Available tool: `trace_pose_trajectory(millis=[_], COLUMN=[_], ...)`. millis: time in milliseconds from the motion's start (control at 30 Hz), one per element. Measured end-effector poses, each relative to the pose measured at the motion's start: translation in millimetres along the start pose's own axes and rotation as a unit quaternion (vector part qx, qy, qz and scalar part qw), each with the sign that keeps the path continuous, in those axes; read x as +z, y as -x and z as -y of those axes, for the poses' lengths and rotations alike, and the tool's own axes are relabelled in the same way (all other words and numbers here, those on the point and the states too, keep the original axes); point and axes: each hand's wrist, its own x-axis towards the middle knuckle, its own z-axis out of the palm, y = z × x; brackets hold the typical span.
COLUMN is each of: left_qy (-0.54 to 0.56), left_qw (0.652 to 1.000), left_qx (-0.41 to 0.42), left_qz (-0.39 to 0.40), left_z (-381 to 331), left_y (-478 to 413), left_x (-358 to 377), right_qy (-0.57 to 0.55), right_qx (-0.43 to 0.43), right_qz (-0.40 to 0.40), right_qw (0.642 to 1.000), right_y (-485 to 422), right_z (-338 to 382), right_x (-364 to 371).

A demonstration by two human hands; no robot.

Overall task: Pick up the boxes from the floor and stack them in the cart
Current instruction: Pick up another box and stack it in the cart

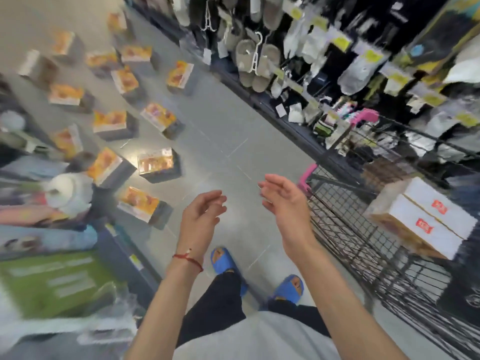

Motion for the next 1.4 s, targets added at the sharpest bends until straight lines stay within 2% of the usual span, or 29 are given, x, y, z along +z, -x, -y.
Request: trace_pose_trajectory(millis=[400,633,933,1133,1300,1400], left_qy=[0.062,0.112,0.167,0.177,0.146,0.120], left_qw=[0.992,0.978,0.953,0.943,0.936,0.942], left_qx=[-0.026,-0.041,-0.053,-0.060,-0.092,-0.121], left_qz=[-0.103,-0.171,-0.247,-0.277,-0.307,-0.289], left_z=[-30,-70,-128,-126,-100,-82], left_y=[-109,-192,-273,-326,-391,-434], left_x=[-167,-200,-229,-269,-309,-328], right_qy=[0.045,0.108,0.199,0.230,0.246,0.248], right_qx=[0.071,0.083,0.112,0.145,0.149,0.131], right_qz=[0.090,0.145,0.239,0.243,0.207,0.169], right_qw=[0.992,0.980,0.944,0.931,0.935,0.945], right_y=[-59,-145,-245,-291,-327,-349], right_z=[9,38,84,78,56,32], right_x=[211,296,390,449,511,551])
